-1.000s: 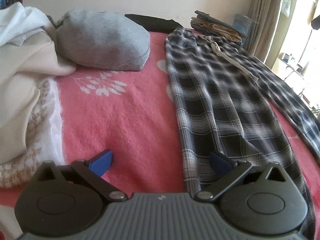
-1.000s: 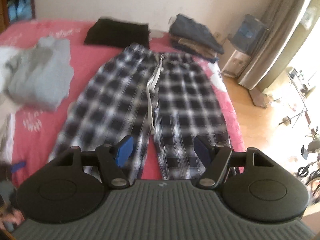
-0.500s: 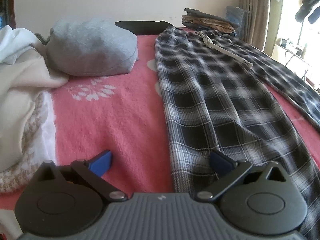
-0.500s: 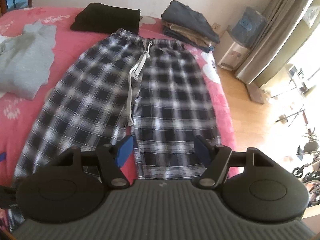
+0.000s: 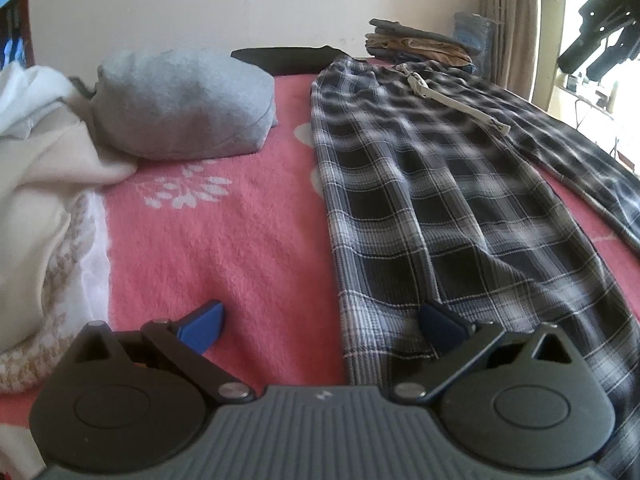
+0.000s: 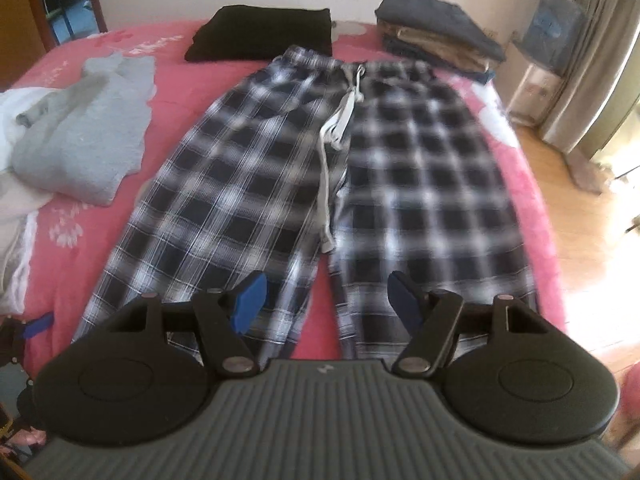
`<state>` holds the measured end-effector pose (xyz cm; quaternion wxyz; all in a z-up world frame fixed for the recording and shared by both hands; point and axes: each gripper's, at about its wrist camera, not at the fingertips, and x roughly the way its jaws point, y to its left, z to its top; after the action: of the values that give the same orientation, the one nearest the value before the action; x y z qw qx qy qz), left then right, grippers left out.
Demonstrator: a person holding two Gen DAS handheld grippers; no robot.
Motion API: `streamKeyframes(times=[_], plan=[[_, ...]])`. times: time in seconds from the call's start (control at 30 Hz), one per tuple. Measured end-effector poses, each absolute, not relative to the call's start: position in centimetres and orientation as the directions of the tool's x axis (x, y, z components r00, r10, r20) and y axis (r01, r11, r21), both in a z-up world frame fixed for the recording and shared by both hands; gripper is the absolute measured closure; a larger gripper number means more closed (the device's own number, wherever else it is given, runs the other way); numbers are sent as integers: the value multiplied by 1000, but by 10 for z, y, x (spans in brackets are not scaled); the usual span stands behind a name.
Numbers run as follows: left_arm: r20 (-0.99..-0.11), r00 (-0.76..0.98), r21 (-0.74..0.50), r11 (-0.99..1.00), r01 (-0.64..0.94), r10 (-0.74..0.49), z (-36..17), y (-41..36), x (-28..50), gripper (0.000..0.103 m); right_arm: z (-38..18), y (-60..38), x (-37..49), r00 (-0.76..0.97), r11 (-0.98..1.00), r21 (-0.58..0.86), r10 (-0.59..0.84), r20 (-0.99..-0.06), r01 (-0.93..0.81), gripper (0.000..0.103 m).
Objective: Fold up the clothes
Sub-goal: 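Move the right gripper toward the pants waistband while the left gripper approaches a leg, then grasp the plaid pants waistband with the right gripper while the left gripper grasps the leg edge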
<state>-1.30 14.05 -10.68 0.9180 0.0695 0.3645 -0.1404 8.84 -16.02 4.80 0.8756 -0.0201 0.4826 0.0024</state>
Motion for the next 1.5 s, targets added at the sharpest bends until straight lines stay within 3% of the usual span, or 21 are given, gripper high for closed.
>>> streamKeyframes(times=[0.33,0.67,0.8,1.0,1.07,1.2,1.33,1.5], plan=[[-717,674,25,960,280,-178,-103,134,-2,0,4,-147,53,602,991,81,129,-788,-105,36],[-817,572,77,969,237,-75,-91,120,20,0,17,-156,44,731,936,232,352,-584,-265,36],[-868,496,164,932,322,-18,-82,104,36,0,14,-179,60,747,908,316,408,-524,-274,36],[-908,415,244,878,412,57,-80,83,53,0,-8,-193,69,713,857,452,478,-513,-250,36],[-914,401,233,892,387,65,-80,82,54,0,-10,-191,67,706,851,454,492,-510,-264,36],[-914,400,196,930,310,59,-82,86,51,0,-8,-188,65,708,863,423,482,-517,-278,23],[-906,423,152,959,240,37,-83,95,43,1,3,-190,65,721,868,402,476,-504,-292,23],[-894,449,98,972,213,-8,-78,101,32,16,22,-196,77,722,866,412,476,-502,-284,22]])
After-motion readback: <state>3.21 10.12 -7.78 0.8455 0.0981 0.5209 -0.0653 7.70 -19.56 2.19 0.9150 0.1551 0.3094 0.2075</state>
